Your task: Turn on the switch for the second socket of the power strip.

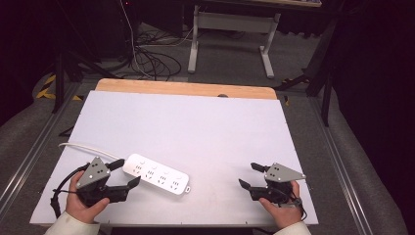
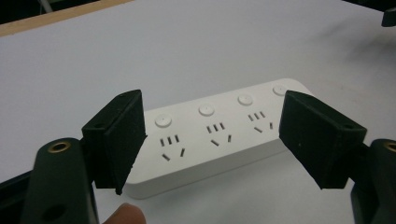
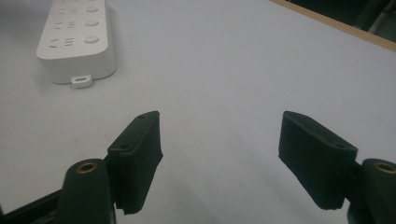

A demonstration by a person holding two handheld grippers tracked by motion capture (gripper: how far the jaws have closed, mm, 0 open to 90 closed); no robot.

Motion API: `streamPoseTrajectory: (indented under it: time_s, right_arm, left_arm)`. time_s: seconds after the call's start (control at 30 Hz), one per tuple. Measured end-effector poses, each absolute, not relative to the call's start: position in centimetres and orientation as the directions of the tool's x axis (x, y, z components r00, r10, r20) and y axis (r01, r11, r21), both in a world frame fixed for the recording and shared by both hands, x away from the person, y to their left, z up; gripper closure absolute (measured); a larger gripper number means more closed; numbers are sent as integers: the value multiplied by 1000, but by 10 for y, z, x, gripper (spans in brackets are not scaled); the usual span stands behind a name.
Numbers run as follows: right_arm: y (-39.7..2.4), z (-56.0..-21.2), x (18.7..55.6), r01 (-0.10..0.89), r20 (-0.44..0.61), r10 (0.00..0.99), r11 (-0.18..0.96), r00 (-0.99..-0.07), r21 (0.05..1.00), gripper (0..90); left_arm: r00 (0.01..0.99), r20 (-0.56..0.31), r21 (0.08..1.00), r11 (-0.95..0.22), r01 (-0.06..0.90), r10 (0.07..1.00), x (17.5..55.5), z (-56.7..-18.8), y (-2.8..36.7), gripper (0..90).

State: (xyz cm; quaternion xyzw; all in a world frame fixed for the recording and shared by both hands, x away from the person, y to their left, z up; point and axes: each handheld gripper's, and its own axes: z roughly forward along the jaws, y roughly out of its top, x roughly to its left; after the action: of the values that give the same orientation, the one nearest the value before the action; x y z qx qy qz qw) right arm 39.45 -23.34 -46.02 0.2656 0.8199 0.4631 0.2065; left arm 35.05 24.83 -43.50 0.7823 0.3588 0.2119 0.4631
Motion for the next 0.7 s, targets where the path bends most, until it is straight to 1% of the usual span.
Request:
streamPoseTrajectory:
  time_s: [0.3,0.7]
  right_arm:
    - [-234,-461,395,245,-91,625,430,-775,869,302]
    - [-234,-461,395,244,-94,625,433,-775,868,301]
  left_arm:
    - [668,-3,875,-322,362,744,362,-428,234,237]
    - [688,30,863,-366,348,725,374,-422,213,239]
